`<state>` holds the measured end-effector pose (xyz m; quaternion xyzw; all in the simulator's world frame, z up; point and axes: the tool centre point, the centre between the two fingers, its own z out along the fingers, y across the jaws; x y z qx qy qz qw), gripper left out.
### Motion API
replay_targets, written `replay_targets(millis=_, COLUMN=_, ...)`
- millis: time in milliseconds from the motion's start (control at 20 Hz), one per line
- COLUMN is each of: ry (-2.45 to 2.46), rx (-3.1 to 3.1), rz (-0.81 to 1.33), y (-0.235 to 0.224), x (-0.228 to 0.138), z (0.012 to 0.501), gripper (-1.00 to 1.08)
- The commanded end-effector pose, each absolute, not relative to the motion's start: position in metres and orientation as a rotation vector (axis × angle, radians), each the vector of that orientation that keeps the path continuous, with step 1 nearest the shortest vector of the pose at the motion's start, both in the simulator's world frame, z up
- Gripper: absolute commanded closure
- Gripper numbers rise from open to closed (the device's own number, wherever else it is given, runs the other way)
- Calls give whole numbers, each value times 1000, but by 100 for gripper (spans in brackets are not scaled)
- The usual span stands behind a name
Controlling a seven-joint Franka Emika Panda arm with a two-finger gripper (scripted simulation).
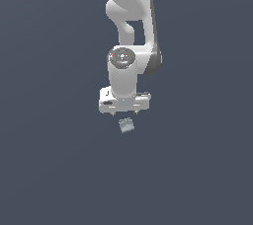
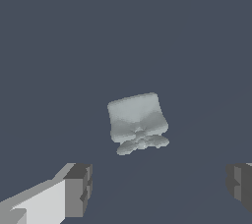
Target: Pick up the object and move it to a goal position.
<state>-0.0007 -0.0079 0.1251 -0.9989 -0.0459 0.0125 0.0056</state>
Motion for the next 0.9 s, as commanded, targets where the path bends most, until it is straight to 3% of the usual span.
replay_targets(millis=0, ry=-235, rx=-3125, rz=30, y=-6, x=2, z=114, gripper=-92)
replay_targets(millis=850, ry=-485, rx=-3104, rz=2, y=-1, x=9, z=81, gripper=-92)
